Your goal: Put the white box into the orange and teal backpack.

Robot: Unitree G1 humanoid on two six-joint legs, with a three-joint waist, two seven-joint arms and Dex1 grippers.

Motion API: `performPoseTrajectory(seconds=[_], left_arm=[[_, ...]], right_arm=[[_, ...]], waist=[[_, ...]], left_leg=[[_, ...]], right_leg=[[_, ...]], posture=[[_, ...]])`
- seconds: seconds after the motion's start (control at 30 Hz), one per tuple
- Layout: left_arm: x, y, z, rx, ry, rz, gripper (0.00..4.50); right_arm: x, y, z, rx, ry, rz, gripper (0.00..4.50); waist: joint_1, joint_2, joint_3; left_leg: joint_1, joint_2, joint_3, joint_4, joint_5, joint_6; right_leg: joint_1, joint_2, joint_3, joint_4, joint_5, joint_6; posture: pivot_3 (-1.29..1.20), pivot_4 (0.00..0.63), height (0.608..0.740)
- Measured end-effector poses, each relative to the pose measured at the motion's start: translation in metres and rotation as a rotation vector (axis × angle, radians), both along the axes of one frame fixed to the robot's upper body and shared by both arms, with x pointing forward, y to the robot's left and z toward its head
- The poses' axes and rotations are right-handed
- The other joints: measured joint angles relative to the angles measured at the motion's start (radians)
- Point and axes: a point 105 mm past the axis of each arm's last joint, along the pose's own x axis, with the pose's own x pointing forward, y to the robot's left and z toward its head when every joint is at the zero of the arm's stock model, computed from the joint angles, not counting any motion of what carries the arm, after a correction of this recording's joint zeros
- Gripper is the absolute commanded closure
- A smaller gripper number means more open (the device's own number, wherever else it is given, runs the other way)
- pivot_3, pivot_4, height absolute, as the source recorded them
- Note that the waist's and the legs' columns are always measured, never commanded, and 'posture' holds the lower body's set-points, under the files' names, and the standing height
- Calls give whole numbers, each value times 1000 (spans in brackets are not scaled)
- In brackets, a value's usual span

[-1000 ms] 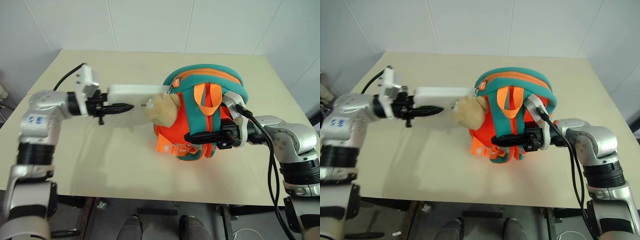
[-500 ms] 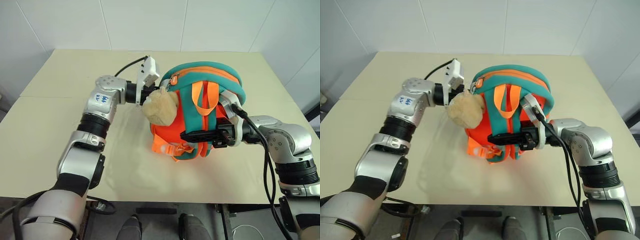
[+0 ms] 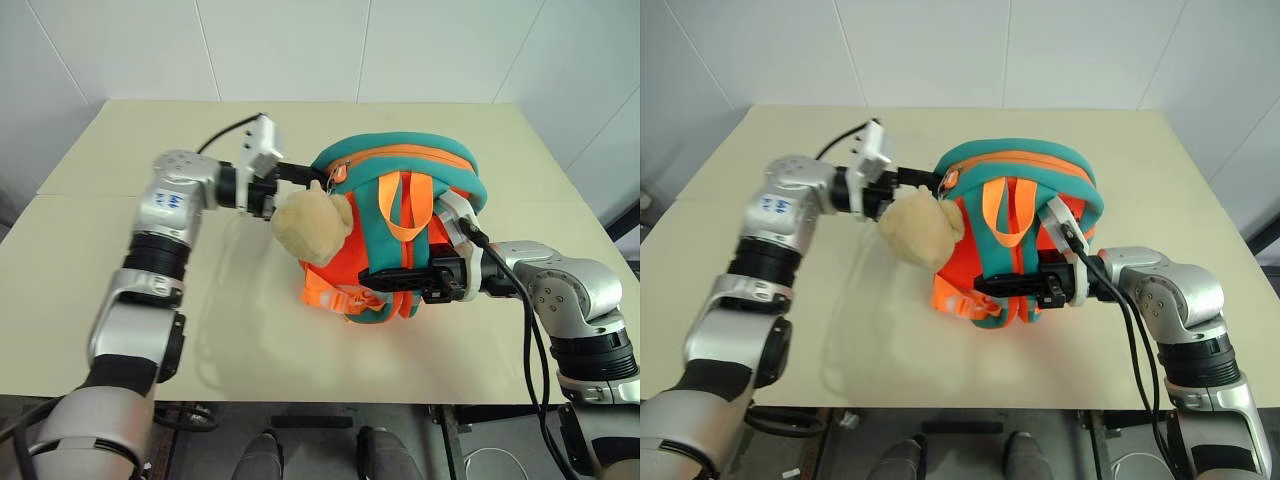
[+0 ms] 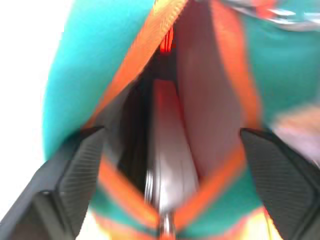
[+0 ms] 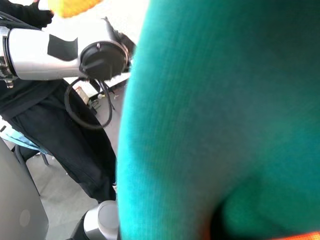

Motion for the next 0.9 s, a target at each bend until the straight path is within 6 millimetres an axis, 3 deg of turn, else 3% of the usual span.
performPoseTrajectory(seconds=[0.07,0.17,0.33,0.53,0.7,0.83,0.9], left_arm=[[-3,18,10,-8,-24,35,24],[-13,29,19,-10,-46,27,24],[-42,39,-3,32,42,-18,24],[-60,23,-6,3,48,-62,24],[-63,-3,-8,-58,53,-109,24],[-61,-11,-10,-73,60,-117,24],[-58,-16,-10,-95,51,-115,418]], right_arm=[[0,0,0,1,-1,-2,4500],[2,-1,0,6,-5,-9,4500],[5,-1,-3,2,-3,-17,4500],[9,-3,-4,4,-1,-26,4500],[11,0,-2,-5,-12,-19,4500],[12,-1,-3,-2,-5,-17,4500],[14,-1,-3,0,-14,-22,4500]], waist=[[2,0,0],[3,0,0],[-1,0,0],[4,0,0],[3,0,0],[0,0,0],[3,0,0]], left_leg=[[0,0,0,0,0,0],[-1,0,0,0,0,0],[-1,0,0,0,0,0],[0,1,0,1,0,0],[1,1,0,3,0,0],[1,1,0,3,0,1],[1,1,0,3,0,0]], right_leg=[[0,0,0,0,0,0],[0,0,0,0,0,0],[0,0,1,3,0,0],[0,1,0,3,0,-1],[0,1,1,6,0,-2],[0,1,1,6,0,-2],[0,1,1,6,0,-2]], posture=[[0,150,740],[0,150,740],[0,150,740],[0,150,740],[0,150,740],[0,150,740],[0,150,740]])
